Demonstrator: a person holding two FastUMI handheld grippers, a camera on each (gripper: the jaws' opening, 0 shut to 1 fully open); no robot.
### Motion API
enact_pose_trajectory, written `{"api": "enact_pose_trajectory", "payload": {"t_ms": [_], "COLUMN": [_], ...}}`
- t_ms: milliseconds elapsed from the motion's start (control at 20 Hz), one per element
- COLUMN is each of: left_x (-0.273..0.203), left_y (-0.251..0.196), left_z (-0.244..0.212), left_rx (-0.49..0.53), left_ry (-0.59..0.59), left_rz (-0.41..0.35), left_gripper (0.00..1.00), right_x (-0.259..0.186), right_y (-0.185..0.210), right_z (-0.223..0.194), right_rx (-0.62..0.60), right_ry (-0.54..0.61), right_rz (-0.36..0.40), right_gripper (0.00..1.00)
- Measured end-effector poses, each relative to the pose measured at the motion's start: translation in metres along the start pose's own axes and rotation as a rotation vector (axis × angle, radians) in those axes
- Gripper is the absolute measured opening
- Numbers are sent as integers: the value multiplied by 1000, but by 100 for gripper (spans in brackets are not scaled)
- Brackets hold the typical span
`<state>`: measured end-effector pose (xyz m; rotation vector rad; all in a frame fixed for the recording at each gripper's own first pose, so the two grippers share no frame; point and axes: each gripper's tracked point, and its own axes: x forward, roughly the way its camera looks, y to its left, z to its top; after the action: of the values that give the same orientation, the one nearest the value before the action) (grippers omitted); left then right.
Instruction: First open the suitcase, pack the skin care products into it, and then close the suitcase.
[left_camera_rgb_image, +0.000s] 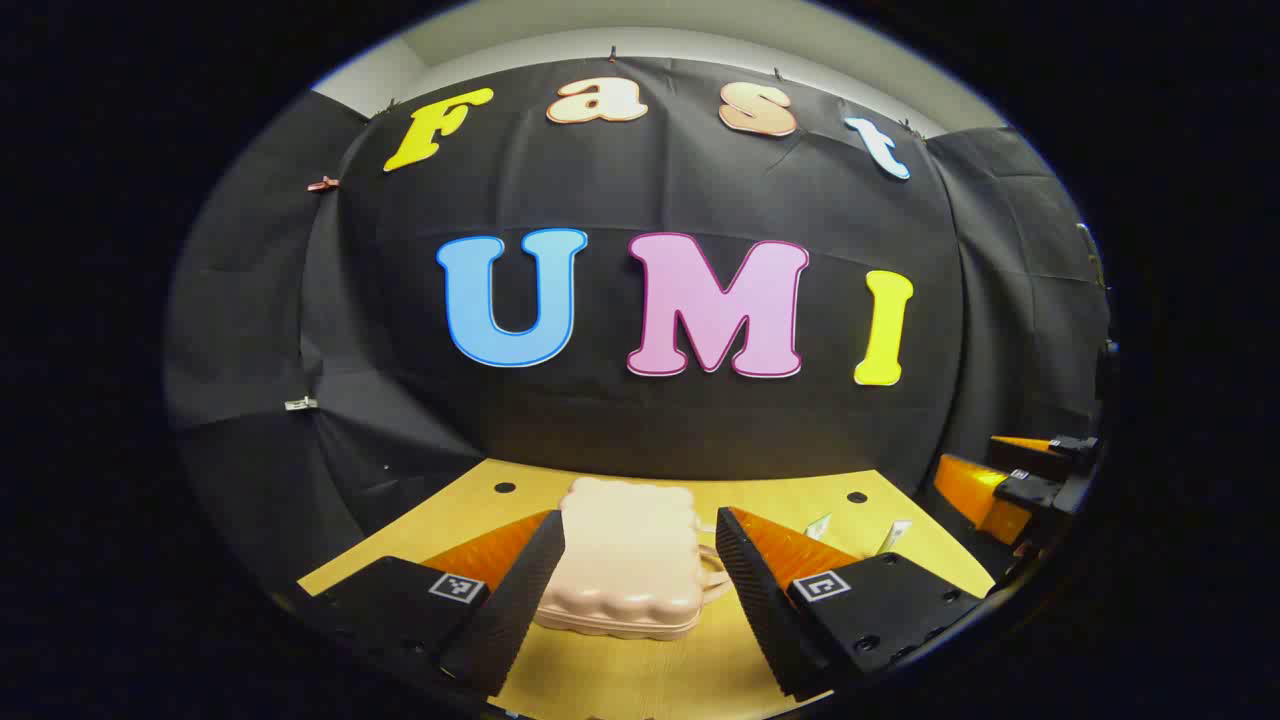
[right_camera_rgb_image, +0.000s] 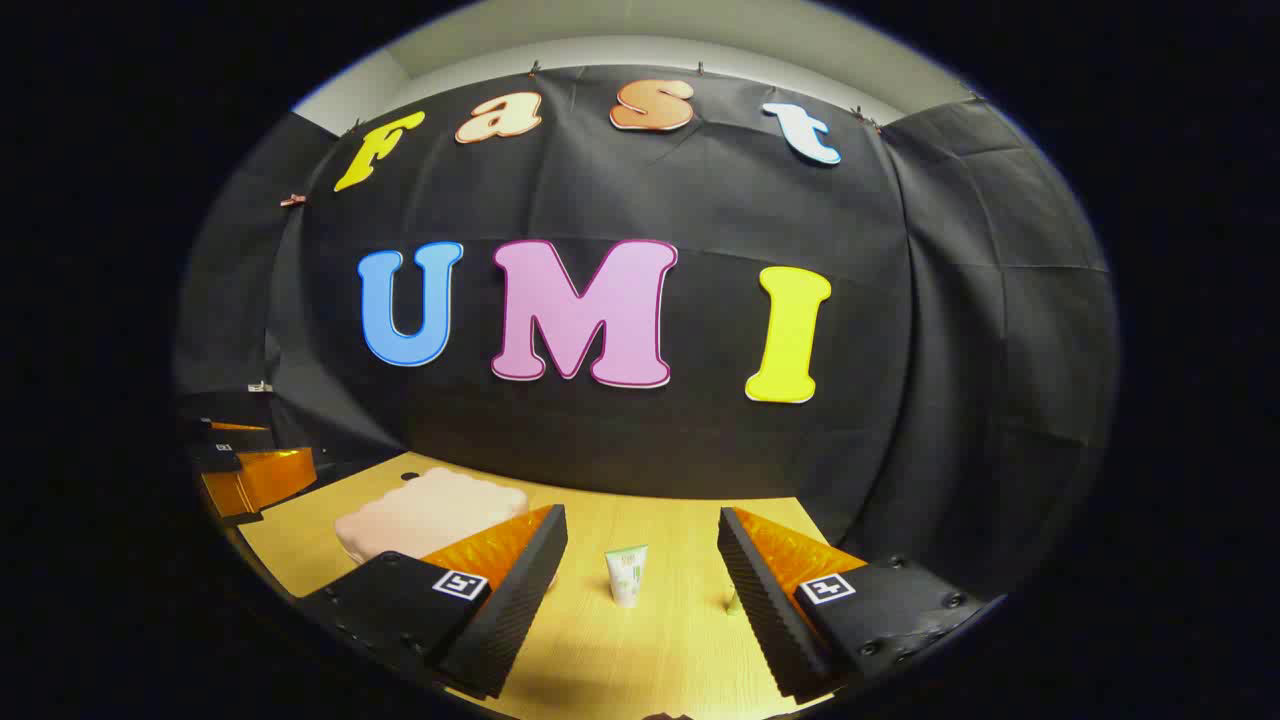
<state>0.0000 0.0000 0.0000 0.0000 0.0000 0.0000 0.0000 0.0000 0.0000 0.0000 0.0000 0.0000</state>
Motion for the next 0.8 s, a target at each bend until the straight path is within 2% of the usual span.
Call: {"api": "enact_pose_trajectory", "payload": {"t_ms": [400,800], "left_x": [14,33], "left_y": [-22,-40], "left_z": [-7,-19], "left_rx": [-1,-5], "left_ry": [0,49], "left_rz": [-43,-72], "left_gripper": [96,96], "right_x": [-2,0], "right_y": [-14,-27], "right_z": [1,-5], "right_rx": [17,19], "right_ry": [-17,-10], "right_rz": [-12,-24], "right_gripper": [96,96]}}
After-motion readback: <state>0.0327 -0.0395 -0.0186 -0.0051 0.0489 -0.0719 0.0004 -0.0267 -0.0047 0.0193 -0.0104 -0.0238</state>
